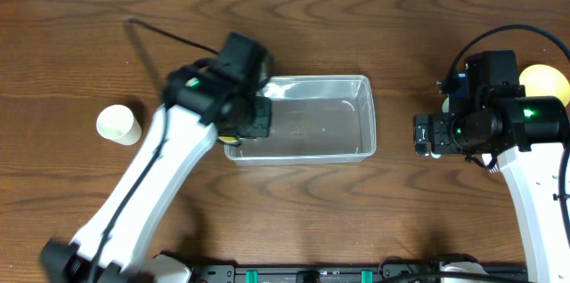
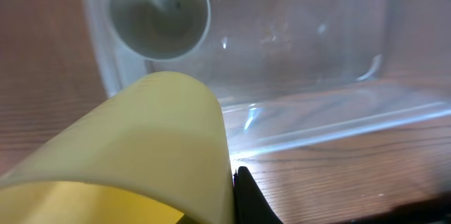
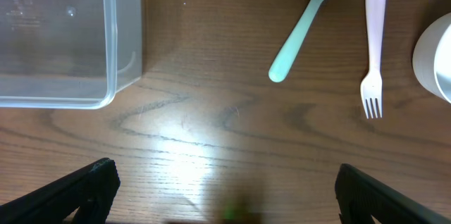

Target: Pack container

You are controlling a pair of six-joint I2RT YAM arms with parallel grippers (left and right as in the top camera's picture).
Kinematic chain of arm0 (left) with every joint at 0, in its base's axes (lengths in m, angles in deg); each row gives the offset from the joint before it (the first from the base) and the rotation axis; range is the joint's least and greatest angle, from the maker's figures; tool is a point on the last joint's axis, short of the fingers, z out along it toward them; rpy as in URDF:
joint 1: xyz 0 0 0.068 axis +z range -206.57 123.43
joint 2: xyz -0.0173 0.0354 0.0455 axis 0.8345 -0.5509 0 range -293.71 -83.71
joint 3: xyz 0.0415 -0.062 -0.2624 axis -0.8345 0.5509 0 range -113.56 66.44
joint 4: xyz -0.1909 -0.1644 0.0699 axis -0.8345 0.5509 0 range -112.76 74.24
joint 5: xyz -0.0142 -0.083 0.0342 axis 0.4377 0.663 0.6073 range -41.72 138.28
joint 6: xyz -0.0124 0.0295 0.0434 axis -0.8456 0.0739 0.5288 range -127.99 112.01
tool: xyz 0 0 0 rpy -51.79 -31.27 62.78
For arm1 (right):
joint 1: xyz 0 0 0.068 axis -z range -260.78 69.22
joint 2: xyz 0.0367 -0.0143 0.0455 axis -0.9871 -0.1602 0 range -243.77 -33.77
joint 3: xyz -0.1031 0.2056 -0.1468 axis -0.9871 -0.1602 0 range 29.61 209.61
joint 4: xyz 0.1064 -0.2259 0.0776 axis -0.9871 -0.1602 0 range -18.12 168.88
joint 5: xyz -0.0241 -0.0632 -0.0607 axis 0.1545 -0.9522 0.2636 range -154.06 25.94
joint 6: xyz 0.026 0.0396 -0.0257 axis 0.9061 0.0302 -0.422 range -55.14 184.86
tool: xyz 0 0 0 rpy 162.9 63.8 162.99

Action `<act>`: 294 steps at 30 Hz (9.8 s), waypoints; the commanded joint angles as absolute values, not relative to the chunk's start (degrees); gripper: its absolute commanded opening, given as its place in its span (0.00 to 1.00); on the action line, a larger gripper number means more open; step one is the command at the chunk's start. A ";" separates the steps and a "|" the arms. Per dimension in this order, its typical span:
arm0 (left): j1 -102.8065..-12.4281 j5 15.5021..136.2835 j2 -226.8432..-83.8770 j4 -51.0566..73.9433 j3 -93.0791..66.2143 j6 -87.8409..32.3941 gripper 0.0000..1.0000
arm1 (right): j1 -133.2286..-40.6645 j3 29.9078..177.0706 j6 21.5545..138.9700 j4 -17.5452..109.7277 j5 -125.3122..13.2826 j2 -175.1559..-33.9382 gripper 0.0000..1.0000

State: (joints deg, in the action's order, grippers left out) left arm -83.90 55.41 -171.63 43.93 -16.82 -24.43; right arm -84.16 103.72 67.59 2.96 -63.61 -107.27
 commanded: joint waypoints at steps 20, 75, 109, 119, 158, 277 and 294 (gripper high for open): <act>-84.62 52.99 -186.43 36.28 -9.08 -23.19 0.06 | -83.42 104.59 66.93 2.76 -63.83 -107.40 0.99; -39.49 49.31 -198.04 42.86 -22.92 -23.49 0.73 | -83.42 104.59 66.91 2.28 -63.85 -107.40 0.99; -60.71 49.38 -170.39 45.11 -24.45 -21.72 0.06 | -79.44 104.61 69.53 5.40 -63.81 -107.40 0.99; -87.94 49.34 -171.39 41.46 -32.60 -21.51 0.06 | -78.87 104.61 69.53 5.56 -63.78 -107.40 0.99; -87.07 49.18 -201.29 35.56 -33.17 -16.54 0.10 | -78.87 104.61 69.51 4.66 -63.81 -107.40 0.99; -51.51 59.63 -166.74 34.58 -4.12 -16.57 0.74 | -98.80 132.22 54.51 14.43 -62.85 -128.21 0.01; -51.51 59.63 -166.76 34.56 -4.12 -16.57 0.74 | -114.72 131.11 57.57 8.55 -62.65 -140.01 0.01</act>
